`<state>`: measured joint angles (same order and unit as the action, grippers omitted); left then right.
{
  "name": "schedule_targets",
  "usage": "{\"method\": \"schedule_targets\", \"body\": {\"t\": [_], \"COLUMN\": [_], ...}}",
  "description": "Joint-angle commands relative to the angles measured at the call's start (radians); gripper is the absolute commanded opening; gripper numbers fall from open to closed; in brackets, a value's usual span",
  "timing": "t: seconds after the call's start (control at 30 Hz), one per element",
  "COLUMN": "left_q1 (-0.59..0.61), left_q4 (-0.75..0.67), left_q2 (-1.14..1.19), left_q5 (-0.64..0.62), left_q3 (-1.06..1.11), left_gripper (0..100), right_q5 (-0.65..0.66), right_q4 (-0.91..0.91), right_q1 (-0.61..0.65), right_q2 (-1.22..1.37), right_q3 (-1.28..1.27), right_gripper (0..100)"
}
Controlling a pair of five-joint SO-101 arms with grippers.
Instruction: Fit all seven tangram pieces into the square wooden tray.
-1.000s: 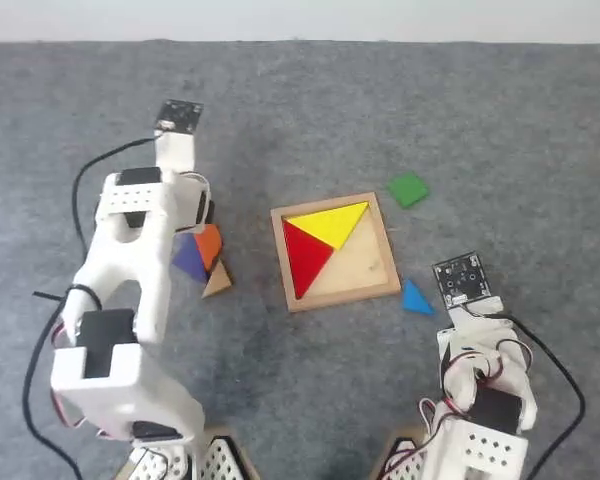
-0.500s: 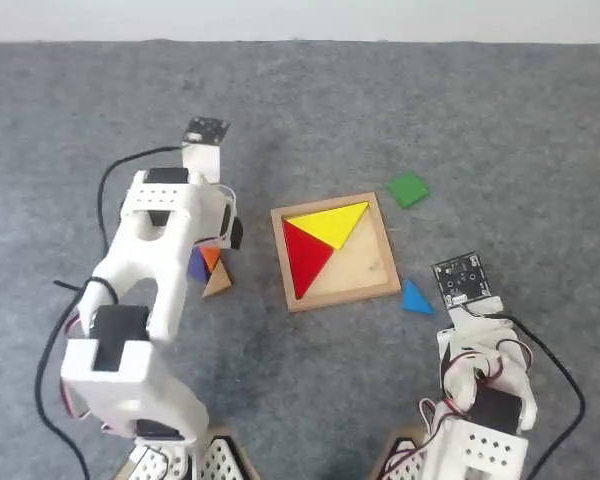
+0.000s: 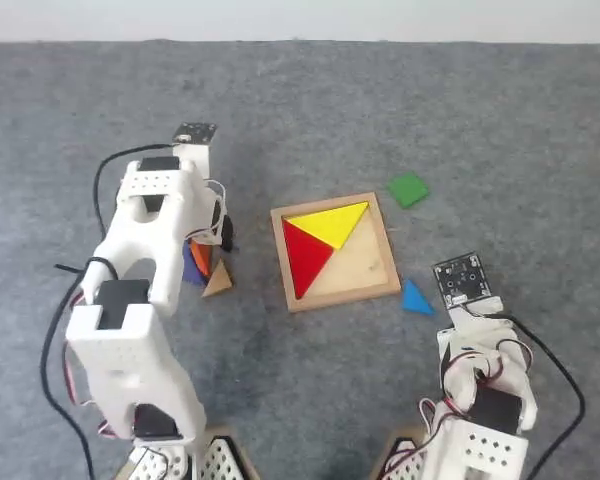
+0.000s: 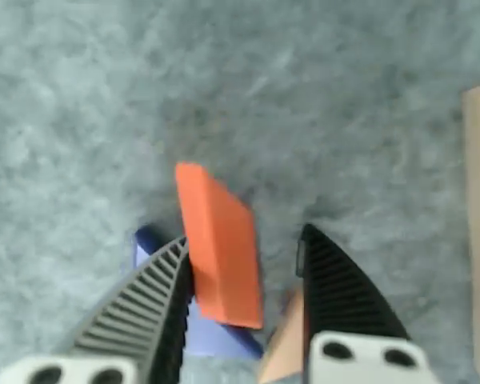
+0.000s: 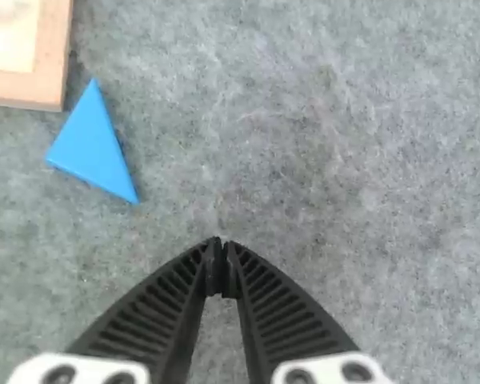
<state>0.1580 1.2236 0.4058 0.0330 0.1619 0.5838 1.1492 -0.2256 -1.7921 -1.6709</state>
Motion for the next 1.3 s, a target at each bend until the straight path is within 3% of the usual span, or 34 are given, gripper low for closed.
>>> {"method": "schedule_targets", "body": {"t": [0.0, 0.23, 0.43, 0.6, 0.93, 1.27], "left_q1": [0.023, -0.023, -0.117, -0.215, -0.017, -0.057], "left_q4": [0.032, 0.055, 0.129, 0.106, 0.005, -0.046], "left_q2": [-0.005, -0.015, -0.13, -0.224, -0.222, -0.121], "left_q5": [-0.008, -0.002, -0.008, -0.008, 0.046, 0.1], "left_q3": [-0.041, -0.048, -0.056, 0.042, 0.058, 0.054], "left_gripper": [20, 20, 20, 20, 20, 20], "right_q5": [0.011, 0.011, 0.011, 0.011, 0.011, 0.012], "right_q4": [0.005, 0.005, 0.005, 0.005, 0.013, 0.016], "right_q1": [-0.007, -0.007, -0.007, -0.007, -0.007, -0.005], "right_q2": [0.001, 0.001, 0.001, 0.001, 0.001, 0.001], "right_q3": [-0.012, -0.012, -0.012, -0.014, -0.014, -0.014], "right_gripper": [1.2, 1.2, 1.2, 1.2, 1.2, 1.2]}}
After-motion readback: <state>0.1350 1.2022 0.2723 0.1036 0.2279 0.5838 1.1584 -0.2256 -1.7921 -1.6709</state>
